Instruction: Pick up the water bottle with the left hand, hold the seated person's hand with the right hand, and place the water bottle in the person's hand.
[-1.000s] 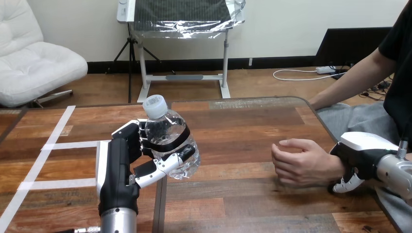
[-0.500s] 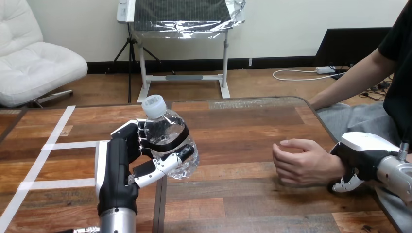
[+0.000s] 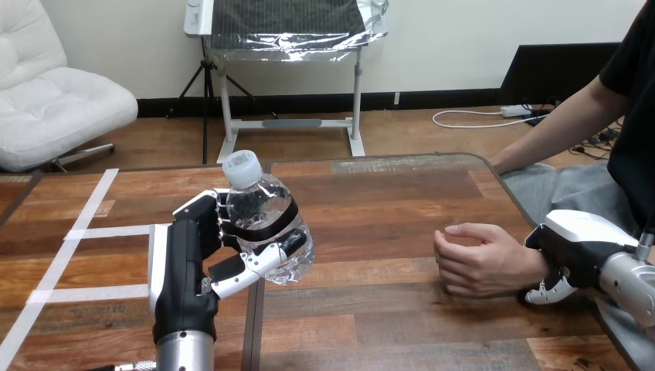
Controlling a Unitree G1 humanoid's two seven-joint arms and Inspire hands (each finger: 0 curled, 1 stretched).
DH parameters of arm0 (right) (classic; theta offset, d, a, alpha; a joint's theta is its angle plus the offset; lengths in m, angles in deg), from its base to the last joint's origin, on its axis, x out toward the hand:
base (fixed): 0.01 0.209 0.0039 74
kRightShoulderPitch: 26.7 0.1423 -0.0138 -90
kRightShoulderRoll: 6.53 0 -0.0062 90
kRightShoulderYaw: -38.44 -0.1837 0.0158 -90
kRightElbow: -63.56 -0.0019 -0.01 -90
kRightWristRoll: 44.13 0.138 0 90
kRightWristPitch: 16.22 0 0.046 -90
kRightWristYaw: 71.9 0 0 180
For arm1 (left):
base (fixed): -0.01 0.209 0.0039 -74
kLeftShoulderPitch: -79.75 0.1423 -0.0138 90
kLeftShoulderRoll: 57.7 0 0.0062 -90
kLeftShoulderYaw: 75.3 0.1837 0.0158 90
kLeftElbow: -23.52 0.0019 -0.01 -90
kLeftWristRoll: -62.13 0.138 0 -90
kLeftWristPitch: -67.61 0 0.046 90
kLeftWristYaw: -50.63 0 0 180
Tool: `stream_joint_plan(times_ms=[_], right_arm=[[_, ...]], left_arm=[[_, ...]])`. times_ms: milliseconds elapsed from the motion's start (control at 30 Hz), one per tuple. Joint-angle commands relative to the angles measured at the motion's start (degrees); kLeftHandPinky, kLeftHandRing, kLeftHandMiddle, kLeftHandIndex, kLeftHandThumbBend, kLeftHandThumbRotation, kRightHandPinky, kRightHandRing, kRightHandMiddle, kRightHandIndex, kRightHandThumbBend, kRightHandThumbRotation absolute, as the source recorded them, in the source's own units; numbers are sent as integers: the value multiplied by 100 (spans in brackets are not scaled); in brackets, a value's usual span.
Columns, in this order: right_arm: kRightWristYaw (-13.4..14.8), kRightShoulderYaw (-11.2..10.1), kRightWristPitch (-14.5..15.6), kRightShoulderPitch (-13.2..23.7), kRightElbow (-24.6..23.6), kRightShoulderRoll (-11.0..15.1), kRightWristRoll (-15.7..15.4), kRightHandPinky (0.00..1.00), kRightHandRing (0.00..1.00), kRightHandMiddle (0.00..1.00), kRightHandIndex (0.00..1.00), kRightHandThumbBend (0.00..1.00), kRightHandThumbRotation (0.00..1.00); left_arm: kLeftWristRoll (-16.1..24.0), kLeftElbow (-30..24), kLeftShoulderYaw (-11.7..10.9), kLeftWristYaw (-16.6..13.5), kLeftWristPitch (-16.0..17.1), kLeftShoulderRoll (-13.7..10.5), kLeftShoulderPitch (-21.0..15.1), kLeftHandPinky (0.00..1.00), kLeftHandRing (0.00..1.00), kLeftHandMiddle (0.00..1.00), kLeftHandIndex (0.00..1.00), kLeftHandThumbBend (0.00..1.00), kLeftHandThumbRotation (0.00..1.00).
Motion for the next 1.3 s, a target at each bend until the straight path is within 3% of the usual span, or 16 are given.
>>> stream_joint_plan(times_ms=[0,167,500,633,1100,1267], right_arm=[[46,2,-169,-5,141,-199,96,27,36,46,50,64,0],[233,37,-303,22,211,-168,7,27,35,45,48,65,0],[260,-59,-251,61,220,-173,71,29,38,47,49,66,0],[326,-159,-344,26,-72,-48,72,21,30,40,41,68,0],[348,-383,-555,-64,-376,76,239,20,26,35,36,68,0],[387,-423,-501,-72,-466,92,178,18,24,33,35,66,0]], left_arm=[[23,-206,-7,-36,219,0,-411,34,38,43,46,64,0],[44,-214,-8,-41,190,11,-418,34,38,43,46,64,0],[30,-168,-15,-28,222,19,-459,34,39,43,46,64,0],[13,-165,3,4,185,31,-502,34,39,43,46,64,0],[140,-248,60,-28,42,96,-536,34,38,43,46,65,0],[167,-260,70,-32,14,123,-547,34,38,43,46,66,0]])
